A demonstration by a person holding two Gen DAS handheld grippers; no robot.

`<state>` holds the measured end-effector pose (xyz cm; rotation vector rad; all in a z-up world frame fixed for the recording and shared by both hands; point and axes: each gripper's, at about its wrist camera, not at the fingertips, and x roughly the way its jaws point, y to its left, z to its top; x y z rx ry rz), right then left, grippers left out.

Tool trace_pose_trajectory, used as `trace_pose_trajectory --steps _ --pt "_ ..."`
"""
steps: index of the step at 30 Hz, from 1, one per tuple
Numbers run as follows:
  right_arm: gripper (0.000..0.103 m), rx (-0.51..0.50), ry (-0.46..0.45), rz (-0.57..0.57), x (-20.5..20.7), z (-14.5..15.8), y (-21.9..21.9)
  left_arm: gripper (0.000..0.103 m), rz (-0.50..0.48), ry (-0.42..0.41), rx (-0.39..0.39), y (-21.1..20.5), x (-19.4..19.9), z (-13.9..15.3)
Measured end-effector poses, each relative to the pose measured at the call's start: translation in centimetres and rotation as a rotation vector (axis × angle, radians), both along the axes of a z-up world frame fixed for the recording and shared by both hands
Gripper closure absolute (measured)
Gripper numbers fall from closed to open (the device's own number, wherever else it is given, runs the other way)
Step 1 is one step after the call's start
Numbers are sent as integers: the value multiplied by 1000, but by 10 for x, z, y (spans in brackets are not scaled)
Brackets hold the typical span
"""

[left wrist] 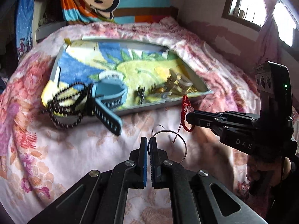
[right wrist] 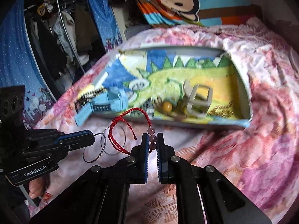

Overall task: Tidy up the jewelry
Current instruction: 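Carry both items into the tray and open both tools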

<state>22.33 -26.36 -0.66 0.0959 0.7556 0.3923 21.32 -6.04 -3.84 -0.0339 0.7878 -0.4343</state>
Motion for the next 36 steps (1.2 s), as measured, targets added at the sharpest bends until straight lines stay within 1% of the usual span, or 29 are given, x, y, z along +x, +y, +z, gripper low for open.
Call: trace_pose_trajectory --steps 3,6,8,12,16,18,21,22,25,28,31,34,36 --pt "96 15 -47 -30 1 15 -9 100 -1 -42 -37 3 -3 11" --pt "96 -1 -97 -95 9 29 -21 100 10 -44 -91 4 5 21" --pt "96 1 -105 -150 15 31 -31 100 21 -64 -102 2 13 31" --pt "96 8 -85 -246 25 23 -50 100 31 -109 -94 -4 31 48" --pt "96 36 -32 -317 38 5 -65 100 63 -119 -59 -12 53 49" --pt "96 35 -15 -329 43 -3 -66 100 86 -107 -49 -14 63 45" --pt "96 19 1 -325 48 -12 -63 100 117 -84 -61 -15 74 38" --pt "96 15 3 -326 48 -13 -62 100 119 -77 -59 -16 76 36" --pt "96 4 11 -319 52 -17 -58 100 134 -66 -16 -19 82 27" --pt "95 -9 17 -310 52 -19 -54 100 140 -38 -23 -18 85 22" --pt "95 -24 15 -305 52 -18 -52 100 143 -18 -10 -18 87 18" --pt "92 -15 21 -299 52 -18 -53 100 150 -8 2 -18 87 17" --pt "83 -12 21 -298 52 -18 -54 100 150 14 -10 -17 87 15"
